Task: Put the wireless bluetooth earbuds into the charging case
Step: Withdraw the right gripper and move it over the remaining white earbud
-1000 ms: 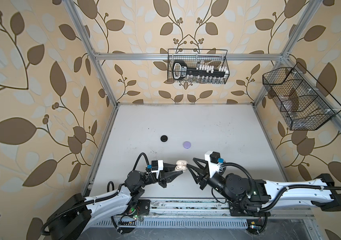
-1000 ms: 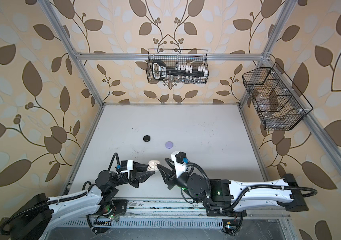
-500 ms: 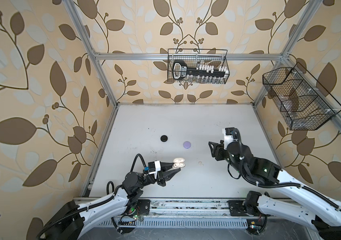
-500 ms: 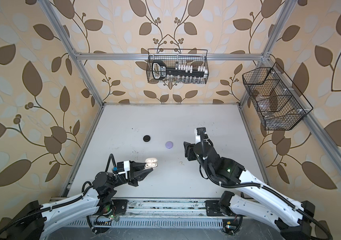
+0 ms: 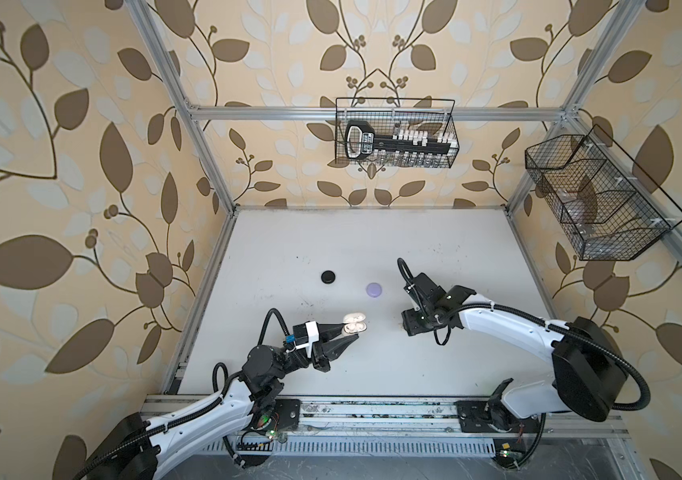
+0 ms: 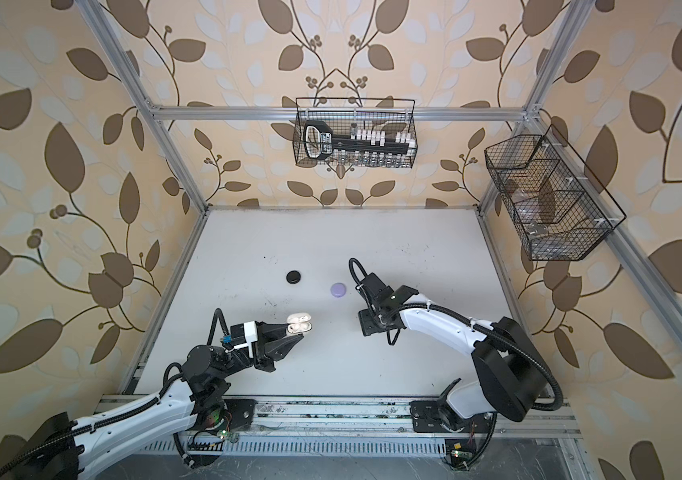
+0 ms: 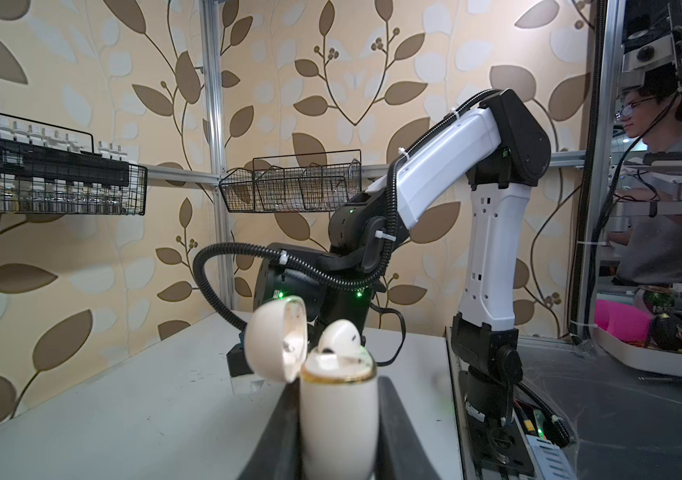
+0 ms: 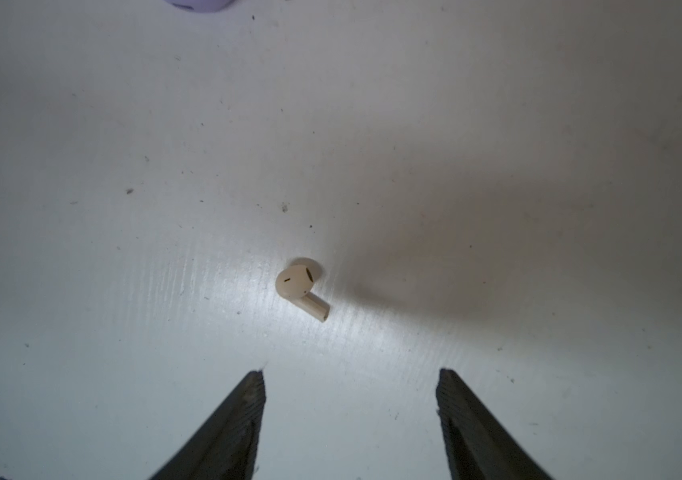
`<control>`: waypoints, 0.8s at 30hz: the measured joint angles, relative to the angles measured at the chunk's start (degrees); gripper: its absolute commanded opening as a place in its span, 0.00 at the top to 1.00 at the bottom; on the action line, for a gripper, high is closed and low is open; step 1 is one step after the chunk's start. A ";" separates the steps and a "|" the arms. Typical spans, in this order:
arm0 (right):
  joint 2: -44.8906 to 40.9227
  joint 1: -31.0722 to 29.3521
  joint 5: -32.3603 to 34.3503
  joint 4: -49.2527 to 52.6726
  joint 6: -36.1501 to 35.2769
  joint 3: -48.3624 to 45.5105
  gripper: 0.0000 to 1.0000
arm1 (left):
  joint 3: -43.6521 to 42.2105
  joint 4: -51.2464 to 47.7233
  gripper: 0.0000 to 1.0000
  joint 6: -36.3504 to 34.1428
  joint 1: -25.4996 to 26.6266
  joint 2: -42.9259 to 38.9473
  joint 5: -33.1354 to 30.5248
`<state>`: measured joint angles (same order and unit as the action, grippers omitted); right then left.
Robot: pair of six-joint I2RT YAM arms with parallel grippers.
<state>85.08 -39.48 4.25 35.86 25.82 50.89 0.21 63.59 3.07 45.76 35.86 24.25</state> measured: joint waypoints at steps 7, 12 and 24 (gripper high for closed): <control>8.04 -3.45 0.44 -0.52 -1.49 3.85 0.38 | 0.00 -0.11 1.00 0.02 0.00 -1.01 -0.33; 11.61 -3.45 3.02 -0.94 -1.75 5.18 0.44 | 0.00 -0.44 1.00 0.02 0.00 -1.42 -0.33; 13.46 -1.51 4.98 -2.60 -1.40 5.92 0.60 | 0.00 -0.48 1.00 0.02 0.00 -1.40 -0.33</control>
<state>98.54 -40.99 9.23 33.26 24.43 56.82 0.21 63.11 3.09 45.76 34.46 23.92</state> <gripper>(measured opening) 0.408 0.252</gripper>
